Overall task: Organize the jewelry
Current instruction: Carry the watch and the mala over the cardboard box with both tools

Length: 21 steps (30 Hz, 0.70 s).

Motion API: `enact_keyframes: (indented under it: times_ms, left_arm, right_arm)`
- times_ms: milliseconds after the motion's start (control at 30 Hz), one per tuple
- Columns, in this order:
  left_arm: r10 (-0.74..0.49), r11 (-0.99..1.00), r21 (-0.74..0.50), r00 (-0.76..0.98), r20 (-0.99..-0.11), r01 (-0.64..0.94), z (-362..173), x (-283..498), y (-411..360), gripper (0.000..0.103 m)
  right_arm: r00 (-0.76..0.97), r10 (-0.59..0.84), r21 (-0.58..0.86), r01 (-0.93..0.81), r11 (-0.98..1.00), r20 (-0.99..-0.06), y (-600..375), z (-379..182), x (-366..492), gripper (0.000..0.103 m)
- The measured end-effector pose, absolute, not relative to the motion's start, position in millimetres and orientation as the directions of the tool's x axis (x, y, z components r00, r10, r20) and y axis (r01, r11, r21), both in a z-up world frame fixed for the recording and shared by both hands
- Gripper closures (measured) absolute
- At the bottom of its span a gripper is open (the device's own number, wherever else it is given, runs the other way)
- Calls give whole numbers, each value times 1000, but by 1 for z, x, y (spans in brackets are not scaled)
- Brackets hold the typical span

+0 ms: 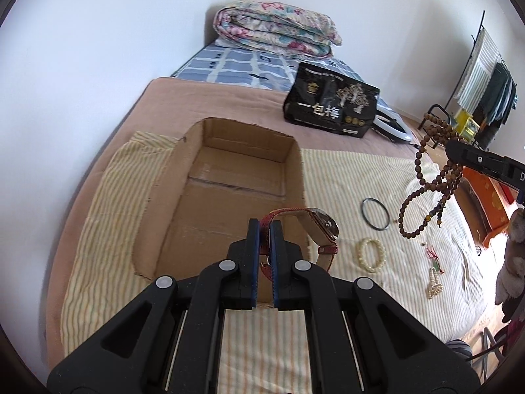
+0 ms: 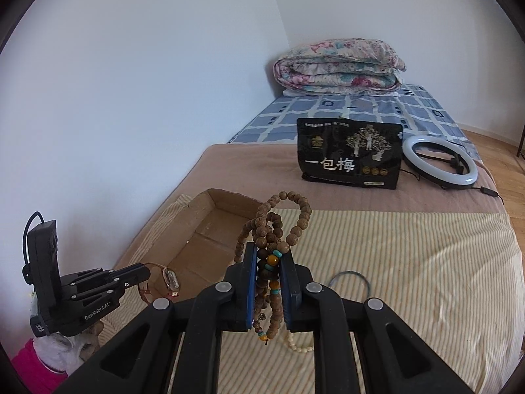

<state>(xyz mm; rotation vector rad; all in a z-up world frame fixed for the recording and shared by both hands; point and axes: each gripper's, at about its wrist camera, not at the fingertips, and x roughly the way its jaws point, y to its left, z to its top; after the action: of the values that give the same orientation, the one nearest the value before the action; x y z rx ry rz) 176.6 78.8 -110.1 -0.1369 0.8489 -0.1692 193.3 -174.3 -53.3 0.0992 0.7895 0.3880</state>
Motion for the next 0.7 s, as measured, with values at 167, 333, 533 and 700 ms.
enact_keyframes:
  times_ms: [167, 333, 533, 700]
  left_arm:
    - [-187, 979, -194, 654, -733, 63, -112, 179, 101, 99]
    - [-178, 979, -198, 656, -733, 44, -116, 182, 118, 99]
    - [-173, 979, -203, 653, -737, 31, -123, 187, 131, 99]
    - [-169, 979, -203, 649, -742, 23, -128, 190, 137, 99]
  right_arm:
    - [621, 407, 231, -346, 909, -670, -143, -53, 205, 92]
    - [602, 434, 231, -387, 893, -670, -112, -53, 214, 92]
    - [580, 454, 236, -413, 880, -677, -83, -57, 226, 92]
    - [559, 462, 255, -411, 876, -688, -68, -68, 239, 92]
